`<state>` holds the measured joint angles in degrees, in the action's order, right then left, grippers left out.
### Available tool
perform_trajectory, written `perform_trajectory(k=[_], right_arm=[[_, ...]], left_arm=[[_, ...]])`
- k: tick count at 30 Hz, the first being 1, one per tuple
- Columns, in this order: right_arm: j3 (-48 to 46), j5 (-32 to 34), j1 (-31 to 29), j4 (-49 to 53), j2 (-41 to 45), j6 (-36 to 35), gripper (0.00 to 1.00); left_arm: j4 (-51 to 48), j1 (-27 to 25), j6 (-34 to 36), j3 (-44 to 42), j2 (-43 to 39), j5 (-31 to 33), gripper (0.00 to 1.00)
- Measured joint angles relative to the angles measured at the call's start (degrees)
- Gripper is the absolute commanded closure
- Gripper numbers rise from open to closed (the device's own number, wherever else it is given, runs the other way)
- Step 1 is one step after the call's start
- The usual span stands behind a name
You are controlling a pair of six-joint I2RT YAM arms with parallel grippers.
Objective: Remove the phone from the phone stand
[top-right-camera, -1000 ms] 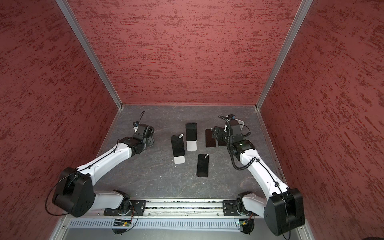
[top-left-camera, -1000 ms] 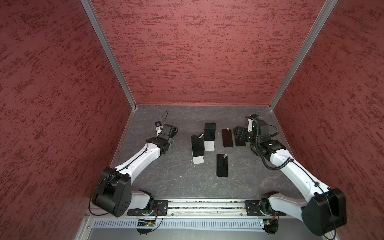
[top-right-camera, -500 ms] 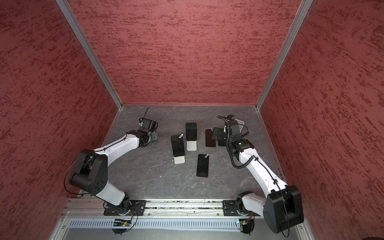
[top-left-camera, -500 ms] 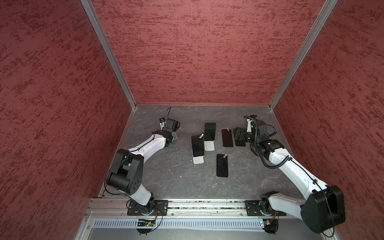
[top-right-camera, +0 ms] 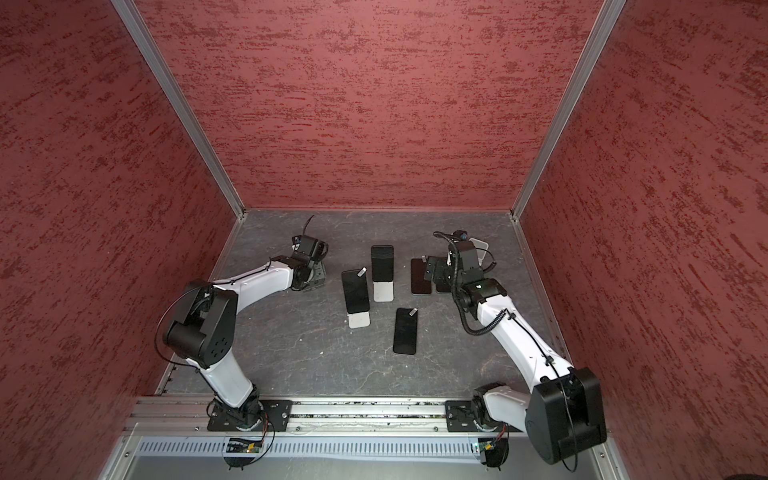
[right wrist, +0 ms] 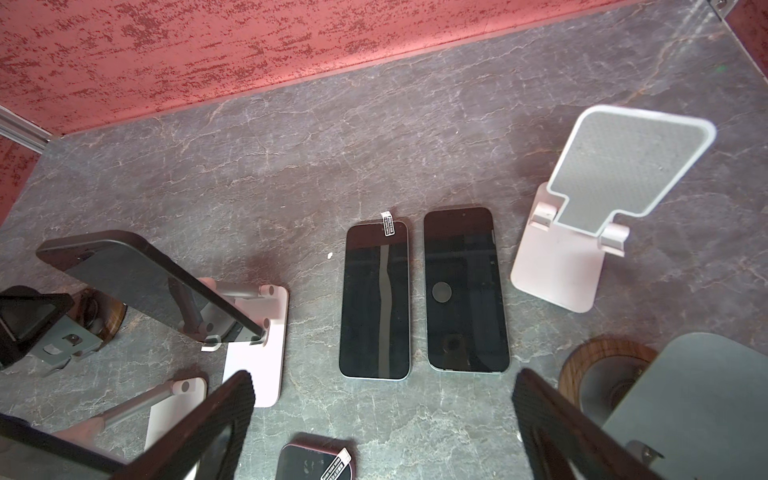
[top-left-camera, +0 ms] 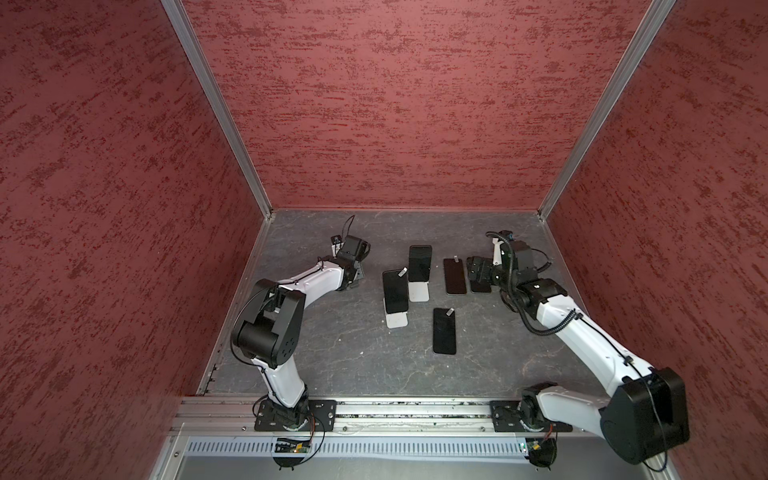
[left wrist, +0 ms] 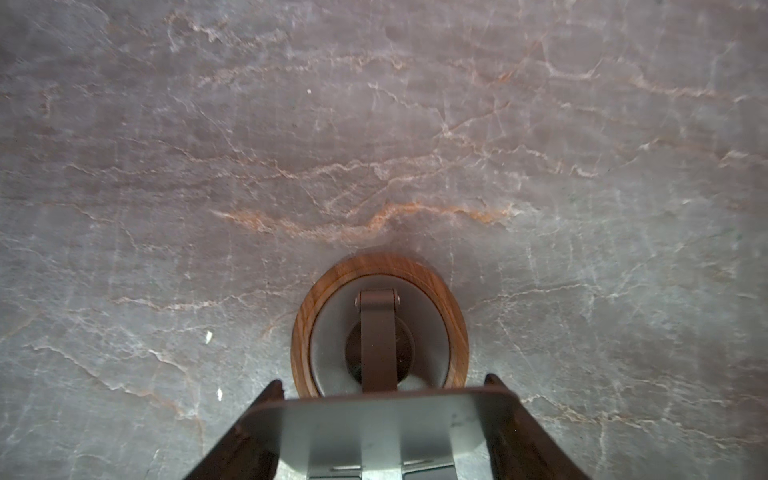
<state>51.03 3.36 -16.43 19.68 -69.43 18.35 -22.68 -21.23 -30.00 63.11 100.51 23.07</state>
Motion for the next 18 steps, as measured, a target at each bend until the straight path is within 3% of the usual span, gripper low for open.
perform_trajectory(k=[7, 18], right_arm=[[0.0, 0.1, 0.0, 0.1, -0.9, -0.4, 0.01], [0.0, 0.1, 0.0, 0.2, -0.9, -0.4, 0.01]], left_arm=[[0.1, -0.3, -0.1, 0.0, 0.0, 0.0, 0.39], [-0.7, -0.8, 0.0, 0.0, -0.3, 0.2, 0.06]])
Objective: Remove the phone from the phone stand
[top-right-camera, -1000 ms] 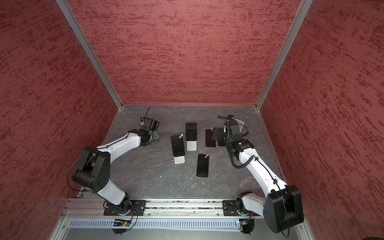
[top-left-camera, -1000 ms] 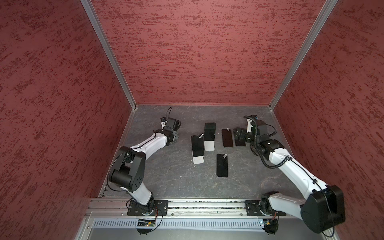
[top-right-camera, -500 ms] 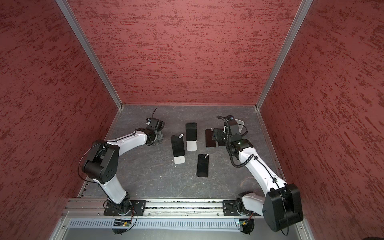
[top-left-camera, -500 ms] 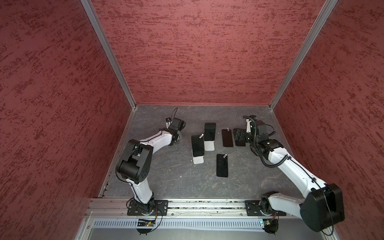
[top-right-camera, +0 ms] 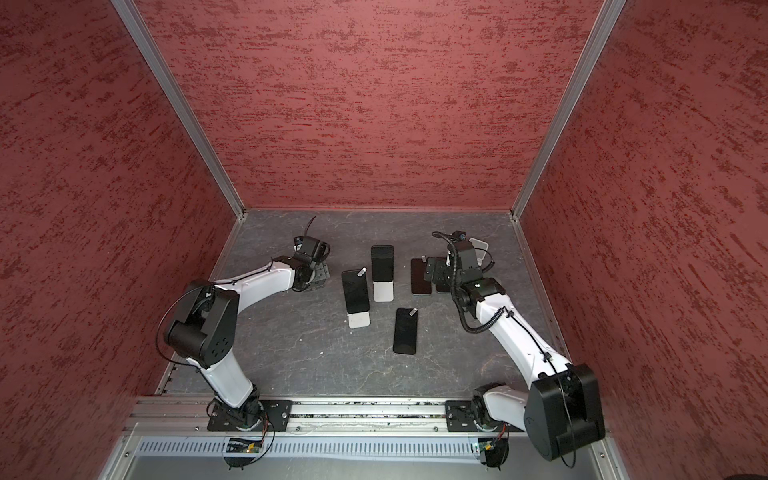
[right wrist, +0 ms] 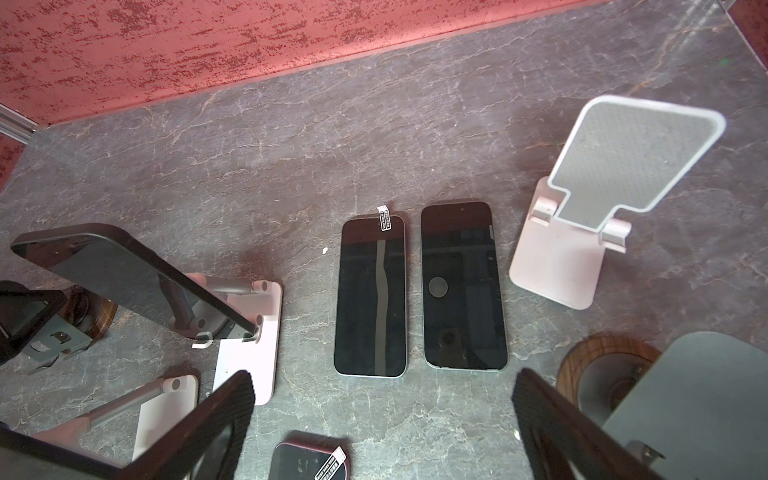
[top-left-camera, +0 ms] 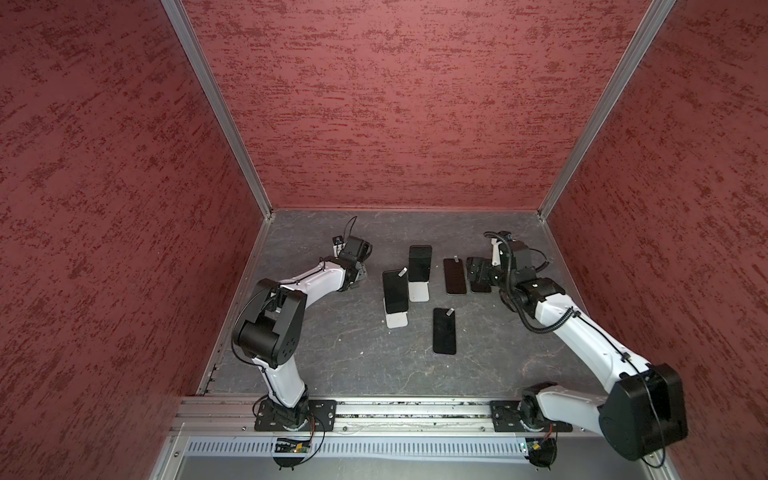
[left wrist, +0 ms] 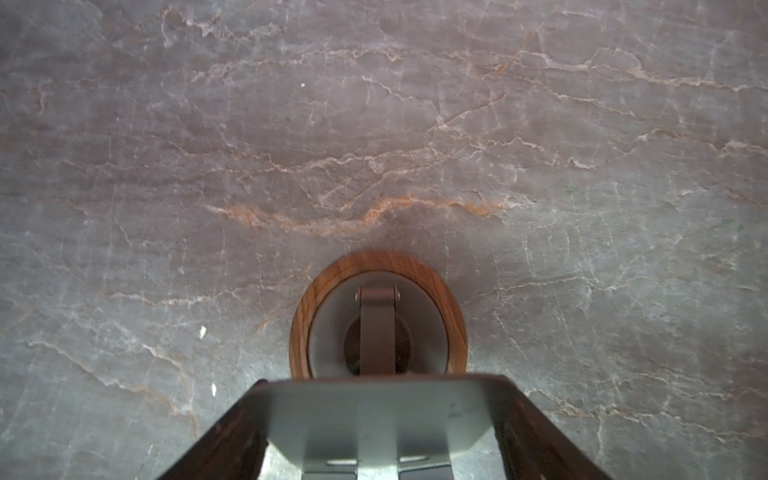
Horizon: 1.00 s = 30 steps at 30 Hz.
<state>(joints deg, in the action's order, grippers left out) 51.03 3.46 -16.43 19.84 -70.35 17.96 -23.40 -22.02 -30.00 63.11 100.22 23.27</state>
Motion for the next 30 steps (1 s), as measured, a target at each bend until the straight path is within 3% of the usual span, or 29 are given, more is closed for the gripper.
perform_trajectory(k=[2, 19, 30], right_arm=[[0.0, 0.0, 0.0, 0.0, 0.0, 0.0, 0.01], [0.0, -0.1, -0.2, 1.6, 0.0, 0.0, 0.01], [-1.2, -0.2, -5.6, 1.5, 0.9, 1.0, 0.01]], left_arm=[[-0.4, -0.2, 0.1, 0.0, -0.6, 0.3, 0.0], [-0.7, -2.4, 0.3, -9.5, -18.1, 0.9, 0.0], [1.4, -5.1, 0.6, -18.9, -31.1, -2.1, 0.0]])
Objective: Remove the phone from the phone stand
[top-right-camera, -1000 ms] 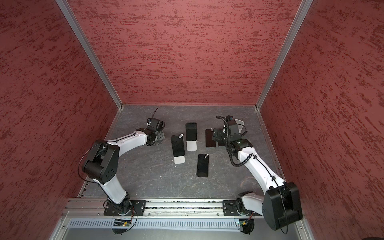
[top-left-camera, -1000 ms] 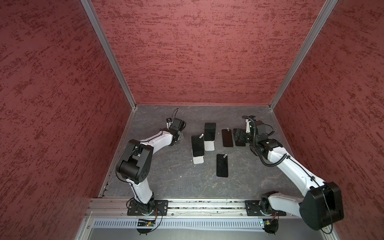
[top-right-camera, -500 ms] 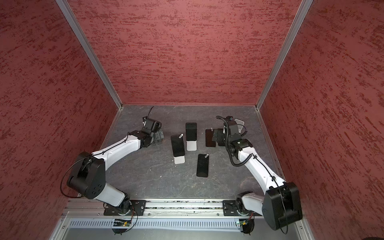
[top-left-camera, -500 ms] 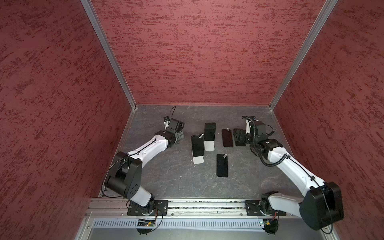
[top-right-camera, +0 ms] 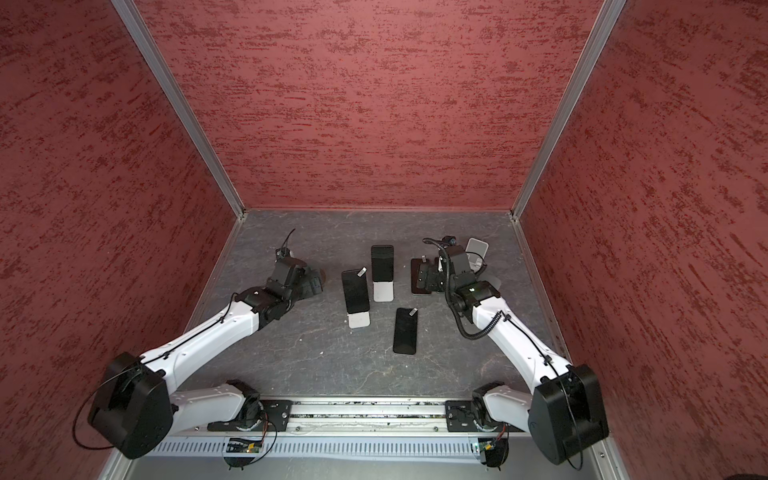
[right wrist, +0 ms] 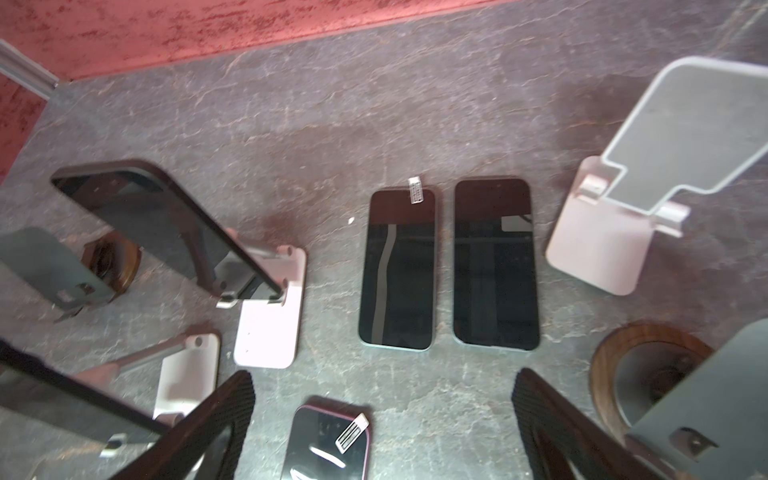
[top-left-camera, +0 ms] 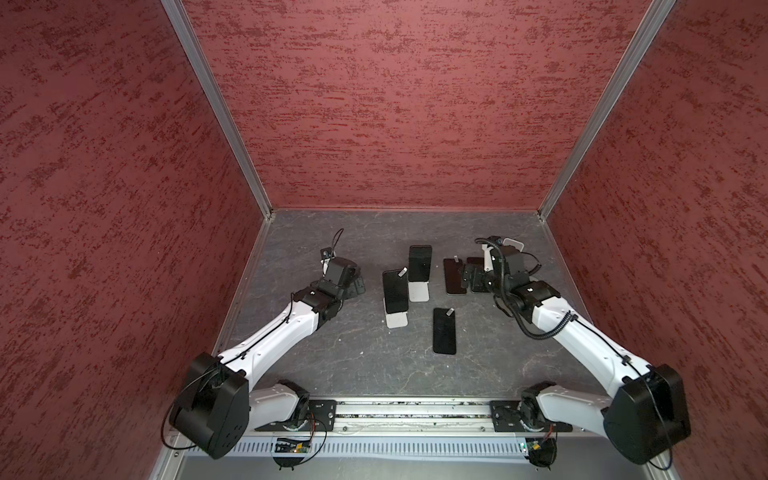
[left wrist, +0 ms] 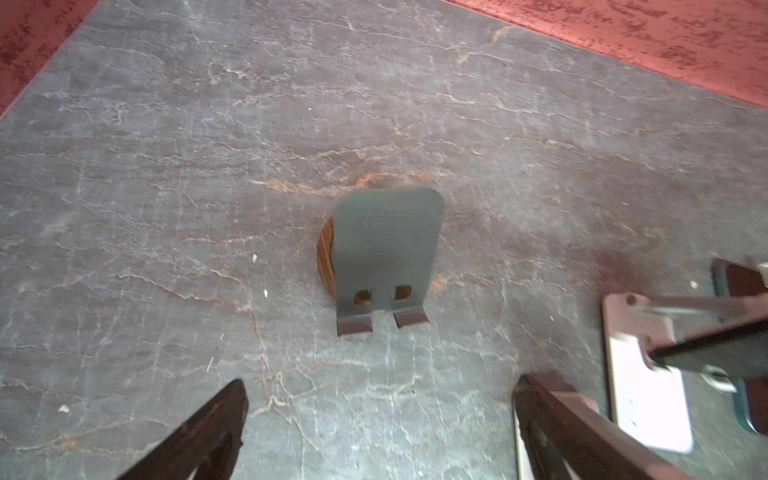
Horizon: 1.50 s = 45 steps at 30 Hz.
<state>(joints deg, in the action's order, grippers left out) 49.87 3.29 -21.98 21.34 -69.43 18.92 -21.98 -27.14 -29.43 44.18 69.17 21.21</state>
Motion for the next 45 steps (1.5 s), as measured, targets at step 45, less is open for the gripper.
perform_trajectory(k=[45], right_arm=[[10.9, 8.9, -31.8, -7.0, -19.3, 5.4, 0.01]], left_arm=[[-1.6, -1.2, 3.6, -13.9, -37.1, -23.5, 0.0]])
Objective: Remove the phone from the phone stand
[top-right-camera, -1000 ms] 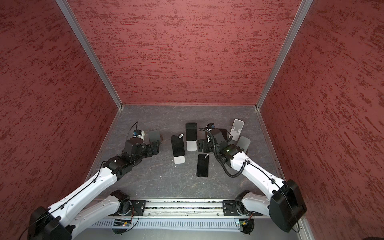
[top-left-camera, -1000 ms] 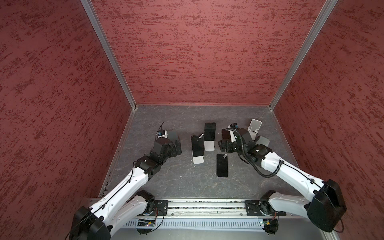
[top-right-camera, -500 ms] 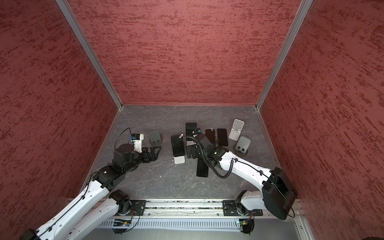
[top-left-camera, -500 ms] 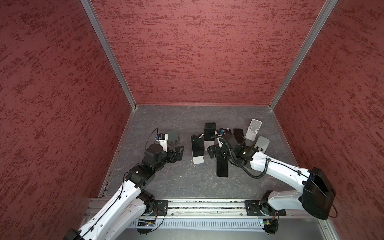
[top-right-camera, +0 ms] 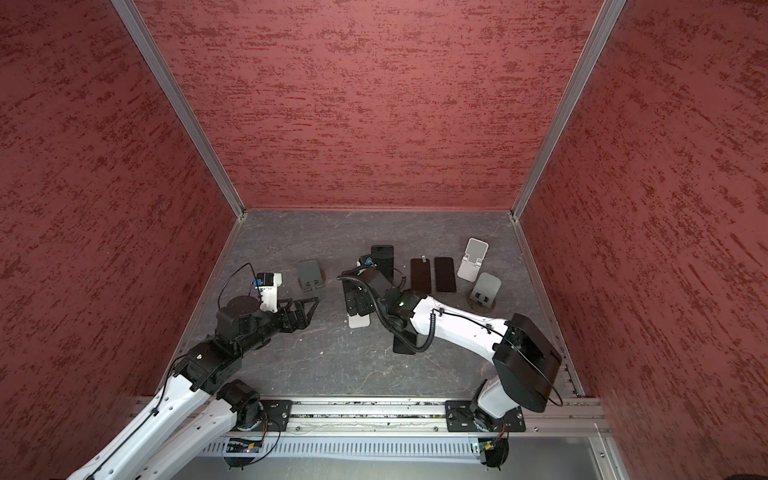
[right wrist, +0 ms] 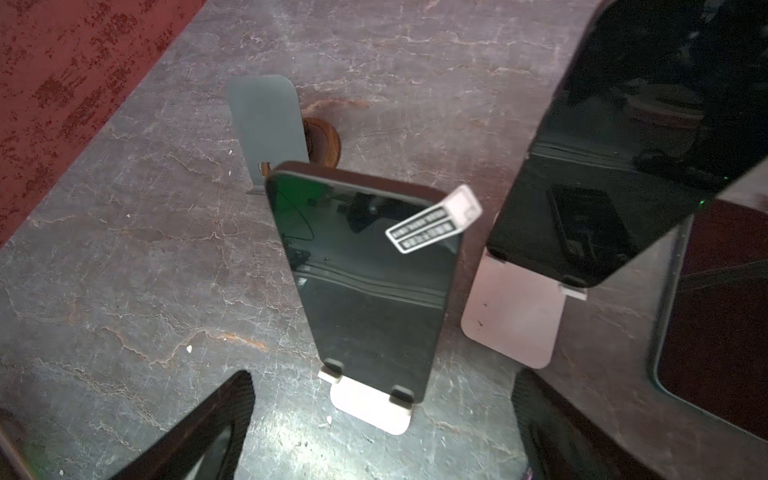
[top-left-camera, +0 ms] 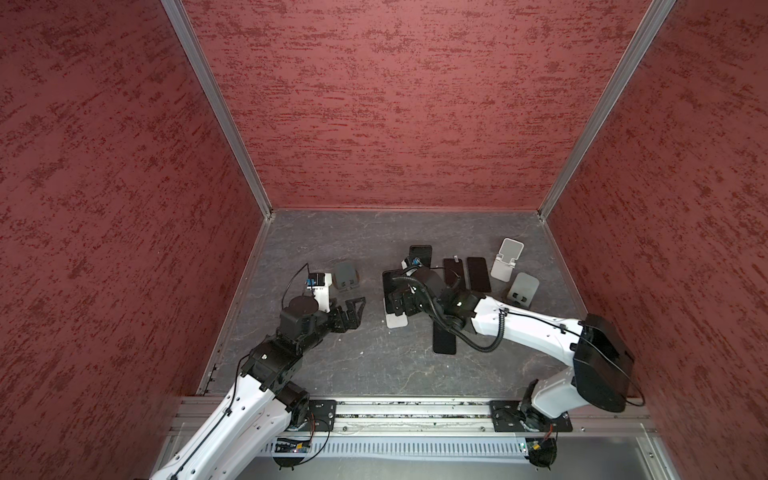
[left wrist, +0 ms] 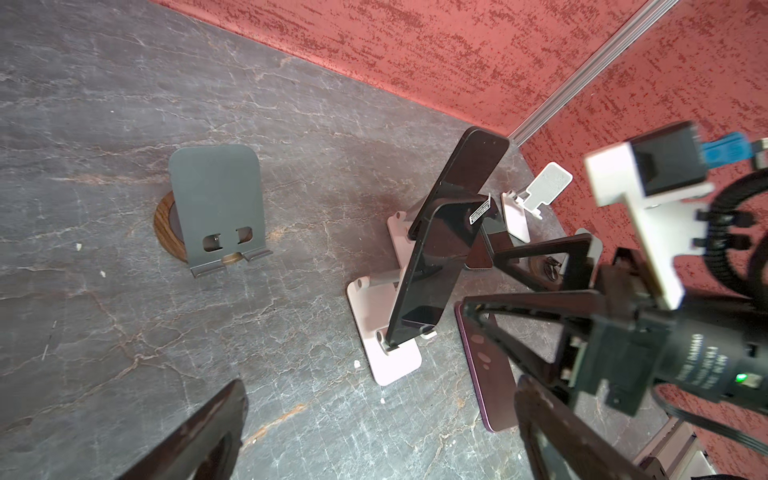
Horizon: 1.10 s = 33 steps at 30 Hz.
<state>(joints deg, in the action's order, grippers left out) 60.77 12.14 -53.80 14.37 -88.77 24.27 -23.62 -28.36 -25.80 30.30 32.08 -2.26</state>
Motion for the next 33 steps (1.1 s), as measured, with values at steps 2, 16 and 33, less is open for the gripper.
perform_trajectory(k=[2, 16, 33], right_arm=[[0.7, 0.7, -0.7, 0.0, -1.2, 0.5, 0.01], [5.3, 8.2, -3.0, 0.0, -6.2, 5.5, 0.01], [5.6, 11.5, -3.0, -0.1, -9.5, 8.5, 0.01]], left_arm=[[-0.3, 0.0, 0.2, 0.0, -0.4, 0.4, 0.0], [-2.6, 0.0, 1.1, 0.0, -0.2, 1.3, 0.0], [-3.2, 0.0, 1.3, 0.0, -0.2, 2.4, 0.0]])
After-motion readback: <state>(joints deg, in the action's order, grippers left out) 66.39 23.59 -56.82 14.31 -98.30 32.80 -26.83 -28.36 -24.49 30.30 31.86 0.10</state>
